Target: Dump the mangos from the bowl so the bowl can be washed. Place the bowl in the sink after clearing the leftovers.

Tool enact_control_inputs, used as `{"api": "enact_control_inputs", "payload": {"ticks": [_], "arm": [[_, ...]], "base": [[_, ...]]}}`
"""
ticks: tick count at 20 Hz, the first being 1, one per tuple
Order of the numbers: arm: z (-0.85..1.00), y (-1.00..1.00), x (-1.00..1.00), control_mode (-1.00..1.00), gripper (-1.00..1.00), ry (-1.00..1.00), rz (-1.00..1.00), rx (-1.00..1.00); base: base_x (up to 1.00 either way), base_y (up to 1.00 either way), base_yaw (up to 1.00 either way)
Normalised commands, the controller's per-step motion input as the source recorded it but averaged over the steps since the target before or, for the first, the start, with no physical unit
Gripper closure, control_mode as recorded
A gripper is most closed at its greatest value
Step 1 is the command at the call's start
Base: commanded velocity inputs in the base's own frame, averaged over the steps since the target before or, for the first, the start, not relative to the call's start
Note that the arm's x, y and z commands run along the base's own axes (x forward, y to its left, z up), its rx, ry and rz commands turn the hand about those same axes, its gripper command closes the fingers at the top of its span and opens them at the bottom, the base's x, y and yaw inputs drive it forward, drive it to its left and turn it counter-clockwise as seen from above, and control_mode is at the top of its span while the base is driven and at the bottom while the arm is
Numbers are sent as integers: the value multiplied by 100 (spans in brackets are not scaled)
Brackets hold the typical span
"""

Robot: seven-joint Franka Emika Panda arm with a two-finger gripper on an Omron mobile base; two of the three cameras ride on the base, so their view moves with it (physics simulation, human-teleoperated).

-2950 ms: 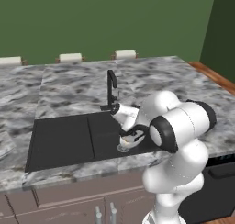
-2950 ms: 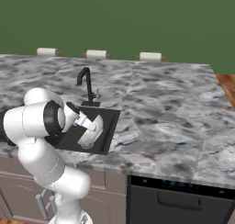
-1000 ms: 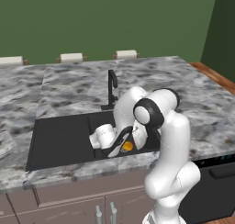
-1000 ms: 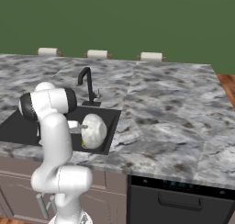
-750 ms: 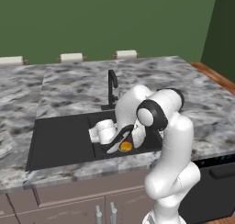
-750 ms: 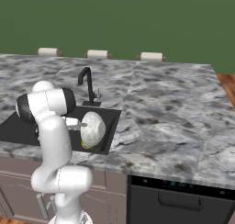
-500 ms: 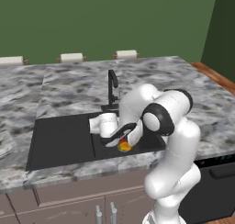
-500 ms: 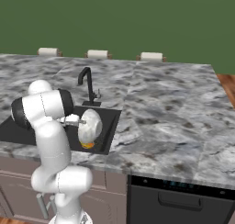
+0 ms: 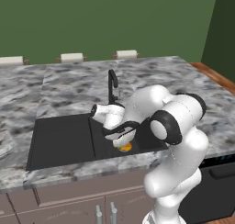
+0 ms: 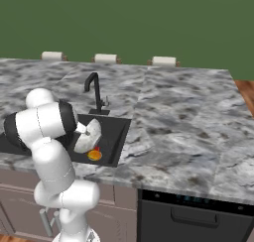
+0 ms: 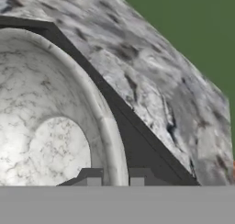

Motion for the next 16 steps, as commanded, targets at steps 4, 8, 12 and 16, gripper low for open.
{"api": "enact_control_inputs", "payload": {"ticks": [4, 8, 12, 16], "arm": [[-56, 25, 0, -100, 100, 5, 0, 23], [-31, 40, 0, -100, 100, 1, 0, 13], [-34, 48, 0, -100, 100, 0, 0, 15], [-26, 60, 0, -100, 100, 1, 0, 15]], "base": [[0, 0, 0], [0, 0, 0], [0, 0, 0], [0, 0, 0]]}}
